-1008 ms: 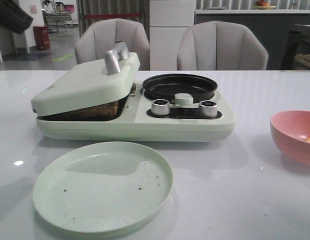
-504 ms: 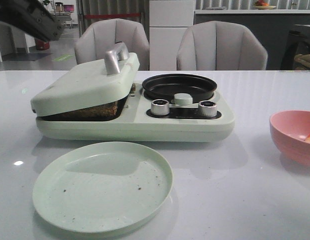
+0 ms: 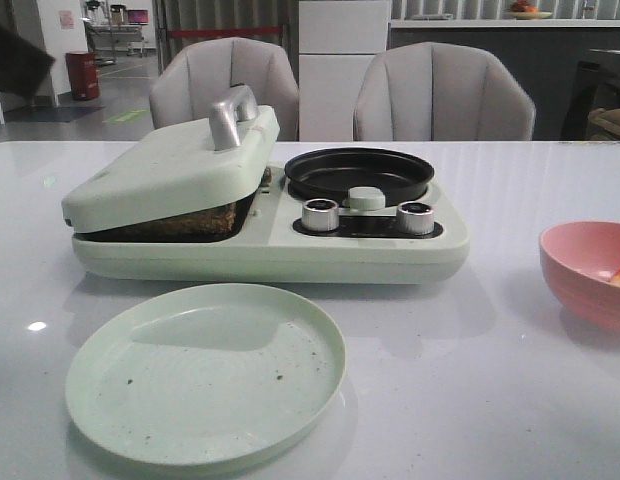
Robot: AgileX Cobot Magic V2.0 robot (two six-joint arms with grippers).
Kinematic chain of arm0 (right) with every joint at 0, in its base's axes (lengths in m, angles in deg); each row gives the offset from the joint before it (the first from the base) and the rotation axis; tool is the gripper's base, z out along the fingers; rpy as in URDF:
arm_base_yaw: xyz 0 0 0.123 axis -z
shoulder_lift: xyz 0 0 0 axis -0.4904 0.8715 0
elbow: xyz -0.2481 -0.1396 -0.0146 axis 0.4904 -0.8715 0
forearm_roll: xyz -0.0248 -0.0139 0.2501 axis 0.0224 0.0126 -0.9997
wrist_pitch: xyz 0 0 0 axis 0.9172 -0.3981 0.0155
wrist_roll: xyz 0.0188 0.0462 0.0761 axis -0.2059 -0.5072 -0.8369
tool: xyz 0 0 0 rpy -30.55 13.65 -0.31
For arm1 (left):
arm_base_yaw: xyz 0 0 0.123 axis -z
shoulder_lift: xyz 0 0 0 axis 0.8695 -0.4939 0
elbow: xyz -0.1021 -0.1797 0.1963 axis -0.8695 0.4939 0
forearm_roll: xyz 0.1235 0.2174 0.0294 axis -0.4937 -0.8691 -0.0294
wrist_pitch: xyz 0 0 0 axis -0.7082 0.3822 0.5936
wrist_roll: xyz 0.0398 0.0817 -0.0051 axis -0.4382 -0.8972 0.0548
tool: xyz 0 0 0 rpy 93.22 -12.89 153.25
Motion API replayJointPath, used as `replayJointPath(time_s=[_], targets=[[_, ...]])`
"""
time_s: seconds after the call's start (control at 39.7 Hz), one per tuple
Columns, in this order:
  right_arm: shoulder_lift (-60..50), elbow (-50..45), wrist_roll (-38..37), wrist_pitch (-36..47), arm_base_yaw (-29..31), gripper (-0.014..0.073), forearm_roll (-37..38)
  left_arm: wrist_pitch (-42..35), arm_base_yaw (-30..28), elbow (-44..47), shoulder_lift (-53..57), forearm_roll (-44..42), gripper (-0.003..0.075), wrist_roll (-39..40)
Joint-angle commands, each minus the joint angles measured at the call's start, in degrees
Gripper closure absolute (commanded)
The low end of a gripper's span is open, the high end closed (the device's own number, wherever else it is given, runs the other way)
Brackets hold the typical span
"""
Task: Make breakfast with bread and shrimp
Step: 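Release the lid and move the right gripper over the pink bowl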
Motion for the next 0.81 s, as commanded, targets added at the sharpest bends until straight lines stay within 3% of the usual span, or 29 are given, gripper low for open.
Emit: replayJointPath(time_s=[0.0, 0.1, 0.33, 0.78], targets=[[-0.09, 1.56, -0.05, 3.77, 0.04, 0.0047, -0.17, -2.19, 0.37, -1.29, 3.38, -4.95, 0.0616, 6.59], [-0.09, 1.56, -0.05, 4.84, 0.15, 0.0047, 0.12, 0.72, 0.37, -1.29, 5.32, -8.16, 0.0616, 11.06], [0.1, 1.56, -0.05, 6.2, 0.15, 0.0047, -1.54, 2.36, 0.37, -1.29, 5.88, -8.46, 0.0621, 11.47], [21.45, 14.67, -9.27, -7.1, 0.27, 0.0047, 17.13, 1.75, 0.37, -1.29, 5.88, -8.34, 0.0621, 11.47]])
